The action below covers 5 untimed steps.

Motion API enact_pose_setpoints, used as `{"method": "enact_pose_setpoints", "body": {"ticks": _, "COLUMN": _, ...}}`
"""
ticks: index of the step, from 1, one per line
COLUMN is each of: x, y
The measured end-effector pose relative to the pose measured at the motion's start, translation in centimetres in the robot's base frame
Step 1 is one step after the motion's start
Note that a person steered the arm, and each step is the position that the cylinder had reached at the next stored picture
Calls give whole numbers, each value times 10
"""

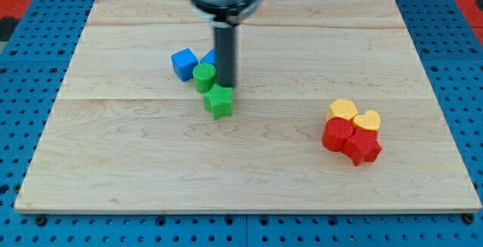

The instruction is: Separate green circle from green star and place it beside blue cube

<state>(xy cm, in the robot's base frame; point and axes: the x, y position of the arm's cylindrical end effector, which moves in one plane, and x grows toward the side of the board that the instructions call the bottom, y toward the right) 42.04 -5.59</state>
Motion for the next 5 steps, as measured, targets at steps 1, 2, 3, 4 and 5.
{"method": "enact_pose_setpoints", "body": {"ticks": 1, "x": -9, "y": -17}}
{"method": "enact_pose_setpoints", "body": {"ticks": 2, "x": -14, "y": -39}}
{"method": "enact_pose_setpoints", "body": {"ticks": 3, "x": -27, "y": -76}}
{"method": "enact_pose_setpoints", "body": {"ticks": 4, "x": -34, "y": -78}}
{"method": "enact_pose_setpoints", "body": {"ticks": 5, "x": -20, "y": -95}}
